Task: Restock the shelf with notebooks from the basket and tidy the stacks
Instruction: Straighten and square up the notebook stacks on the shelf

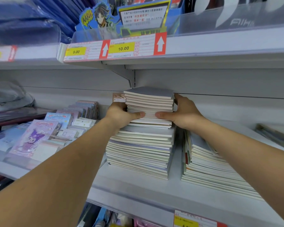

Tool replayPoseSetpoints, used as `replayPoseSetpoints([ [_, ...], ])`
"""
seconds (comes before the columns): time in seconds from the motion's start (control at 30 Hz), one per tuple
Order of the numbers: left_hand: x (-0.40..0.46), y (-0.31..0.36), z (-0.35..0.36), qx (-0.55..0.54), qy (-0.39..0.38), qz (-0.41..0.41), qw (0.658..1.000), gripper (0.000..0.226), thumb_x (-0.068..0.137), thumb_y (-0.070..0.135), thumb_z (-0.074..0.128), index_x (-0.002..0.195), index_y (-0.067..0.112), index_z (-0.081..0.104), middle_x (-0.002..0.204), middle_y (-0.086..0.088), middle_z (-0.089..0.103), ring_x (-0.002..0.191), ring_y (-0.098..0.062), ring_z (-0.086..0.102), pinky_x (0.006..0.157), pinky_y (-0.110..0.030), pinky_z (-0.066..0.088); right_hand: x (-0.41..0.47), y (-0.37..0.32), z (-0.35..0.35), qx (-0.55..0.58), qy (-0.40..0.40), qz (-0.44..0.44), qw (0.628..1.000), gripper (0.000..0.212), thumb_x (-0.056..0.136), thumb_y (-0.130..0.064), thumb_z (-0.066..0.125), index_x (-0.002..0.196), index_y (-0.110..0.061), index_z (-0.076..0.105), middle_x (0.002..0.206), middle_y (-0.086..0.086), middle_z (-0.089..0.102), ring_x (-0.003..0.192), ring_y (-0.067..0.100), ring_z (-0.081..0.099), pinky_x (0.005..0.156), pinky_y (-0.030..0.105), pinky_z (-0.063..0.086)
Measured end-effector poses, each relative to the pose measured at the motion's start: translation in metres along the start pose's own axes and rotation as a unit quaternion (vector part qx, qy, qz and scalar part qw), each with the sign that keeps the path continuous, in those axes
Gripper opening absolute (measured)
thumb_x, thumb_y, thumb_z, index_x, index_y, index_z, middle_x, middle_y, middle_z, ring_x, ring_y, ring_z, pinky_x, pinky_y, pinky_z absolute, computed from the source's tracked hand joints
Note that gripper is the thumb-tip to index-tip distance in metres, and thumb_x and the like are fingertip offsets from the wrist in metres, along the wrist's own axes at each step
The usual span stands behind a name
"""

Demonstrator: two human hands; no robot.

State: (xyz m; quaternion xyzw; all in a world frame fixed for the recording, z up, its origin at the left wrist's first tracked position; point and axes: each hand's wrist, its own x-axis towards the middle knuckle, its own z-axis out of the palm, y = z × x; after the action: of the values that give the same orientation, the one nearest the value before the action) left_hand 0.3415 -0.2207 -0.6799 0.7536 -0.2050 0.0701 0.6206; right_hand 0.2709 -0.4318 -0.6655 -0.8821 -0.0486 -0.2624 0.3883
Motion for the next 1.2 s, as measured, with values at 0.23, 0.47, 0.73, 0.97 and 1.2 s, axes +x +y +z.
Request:
replayPoseSetpoints([
  [0.23, -0.002, -0.001, 0.001, -0.023, 0.04, 0.022, 0.999, 0.038, 0.063, 0.012, 0.09, 0.096, 0.019, 0.072, 0.094, 0.007, 0.073, 0.089, -0.007, 0.069, 0.082, -0.02, 0.053, 0.003, -0.039, -0.019, -0.116, -0.017, -0.07, 0.991, 0.096, 0.071, -0.048, 0.085, 0.152, -0.029, 0.037, 0.159, -0.006, 0.032, 0.138, 0.012, 0.04, 0.097, 0.013, 0.027],
  [0.47, -0.004, 0.002, -0.001, -0.11, 0.016, 0.014, 0.994, 0.049, 0.058, 0.033, 0.089, 0.101, 0.017, 0.072, 0.099, 0.005, 0.075, 0.097, -0.013, 0.07, 0.097, -0.032, 0.052, 0.013, -0.029, -0.006, -0.129, 0.0, -0.102, 0.986, 0.062, 0.074, -0.042, 0.085, 0.129, -0.023, 0.065, 0.128, -0.006, 0.066, 0.107, 0.006, 0.058, 0.086, 0.004, 0.041],
  [0.73, 0.004, -0.004, 0.0, -0.123, 0.06, 0.025, 0.99, 0.027, 0.077, 0.02, 0.08, 0.103, 0.02, 0.072, 0.102, 0.004, 0.075, 0.099, -0.015, 0.068, 0.101, -0.034, 0.049, 0.009, -0.028, -0.009, -0.076, 0.036, -0.045, 0.995, 0.07, 0.071, -0.051, 0.083, 0.132, -0.022, 0.063, 0.131, -0.006, 0.061, 0.122, 0.012, 0.056, 0.095, 0.012, 0.041],
  [0.97, -0.014, 0.013, -0.017, 0.002, -0.138, -0.004, 0.99, 0.097, 0.043, 0.033, 0.091, 0.13, 0.024, 0.05, 0.118, 0.01, 0.066, 0.107, -0.004, 0.06, 0.092, -0.021, 0.044, -0.008, -0.032, -0.012, 0.067, -0.139, 0.132, 0.979, 0.043, 0.075, -0.038, 0.084, 0.108, -0.028, 0.058, 0.103, -0.018, 0.063, 0.095, 0.003, 0.06, 0.094, 0.023, 0.043],
  [1.2, -0.011, 0.011, -0.021, 0.002, -0.147, -0.012, 0.989, 0.087, 0.065, 0.0, 0.084, 0.137, 0.025, 0.043, 0.114, 0.008, 0.066, 0.102, -0.006, 0.061, 0.097, -0.027, 0.048, -0.015, -0.02, -0.001, 0.009, -0.127, 0.098, 0.987, 0.058, 0.053, -0.034, 0.097, 0.1, -0.027, 0.064, 0.101, -0.015, 0.069, 0.097, 0.005, 0.065, 0.087, 0.019, 0.048],
])
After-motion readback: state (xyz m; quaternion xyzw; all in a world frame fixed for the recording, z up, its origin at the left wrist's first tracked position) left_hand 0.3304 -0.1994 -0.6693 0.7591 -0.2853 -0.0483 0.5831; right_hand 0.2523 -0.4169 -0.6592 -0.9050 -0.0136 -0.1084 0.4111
